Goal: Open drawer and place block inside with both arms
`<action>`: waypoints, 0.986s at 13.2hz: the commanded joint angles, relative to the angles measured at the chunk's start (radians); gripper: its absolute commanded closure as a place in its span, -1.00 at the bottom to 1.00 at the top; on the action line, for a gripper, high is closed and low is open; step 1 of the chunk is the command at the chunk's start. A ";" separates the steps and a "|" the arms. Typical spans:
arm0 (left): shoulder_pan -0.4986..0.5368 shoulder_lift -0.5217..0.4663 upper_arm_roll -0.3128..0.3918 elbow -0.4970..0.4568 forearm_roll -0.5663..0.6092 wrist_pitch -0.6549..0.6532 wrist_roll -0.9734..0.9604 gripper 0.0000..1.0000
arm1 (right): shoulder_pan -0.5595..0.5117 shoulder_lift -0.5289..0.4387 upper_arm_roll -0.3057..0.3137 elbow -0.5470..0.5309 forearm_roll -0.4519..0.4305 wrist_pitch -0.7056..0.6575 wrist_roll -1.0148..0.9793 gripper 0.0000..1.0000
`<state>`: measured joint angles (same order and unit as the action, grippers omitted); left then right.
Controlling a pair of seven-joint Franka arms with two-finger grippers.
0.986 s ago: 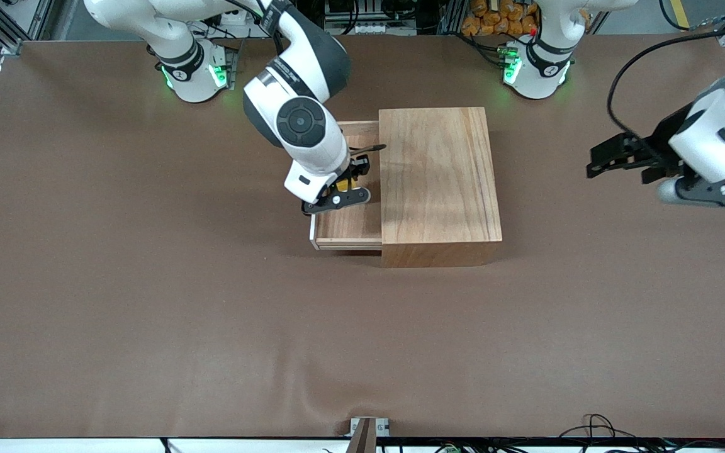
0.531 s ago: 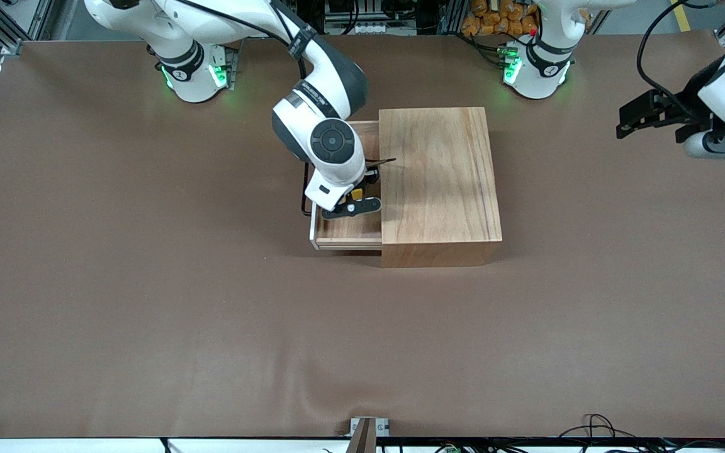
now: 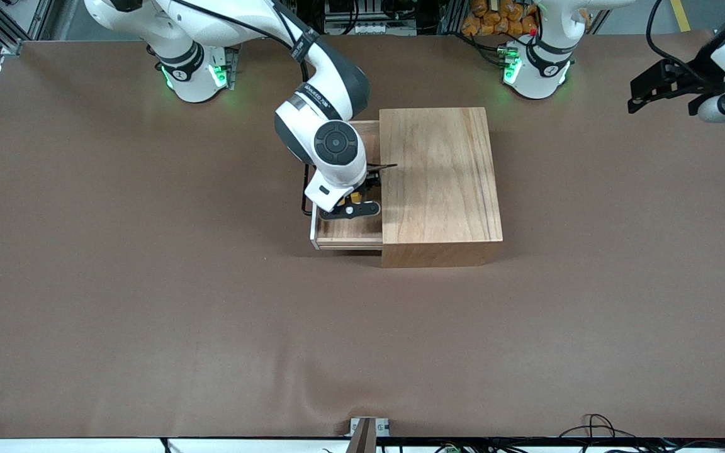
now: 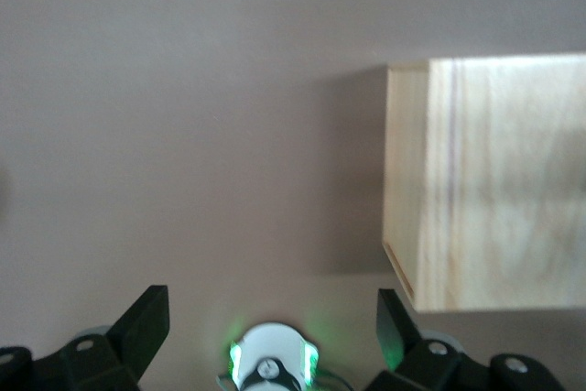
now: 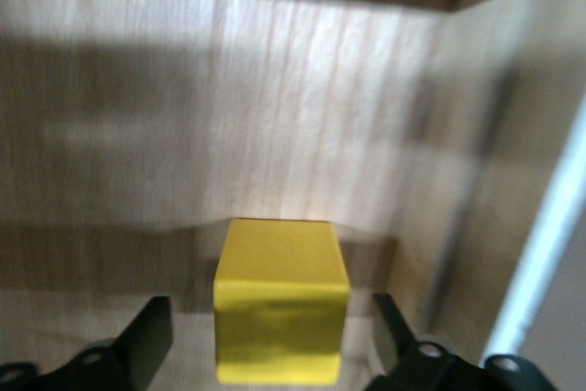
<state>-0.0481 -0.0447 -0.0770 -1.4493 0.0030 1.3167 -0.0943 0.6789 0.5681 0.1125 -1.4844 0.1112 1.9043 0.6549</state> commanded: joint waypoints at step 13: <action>0.016 -0.014 0.089 -0.118 0.025 0.156 -0.012 -1.00 | -0.496 -0.519 -0.010 -0.161 -0.044 -0.320 -0.443 -1.00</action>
<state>-0.0347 -0.0343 0.0186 -1.5477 0.0122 1.4683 -0.0831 0.2476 0.1783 0.0817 -1.5220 0.0737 1.5503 0.2925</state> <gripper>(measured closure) 0.000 0.000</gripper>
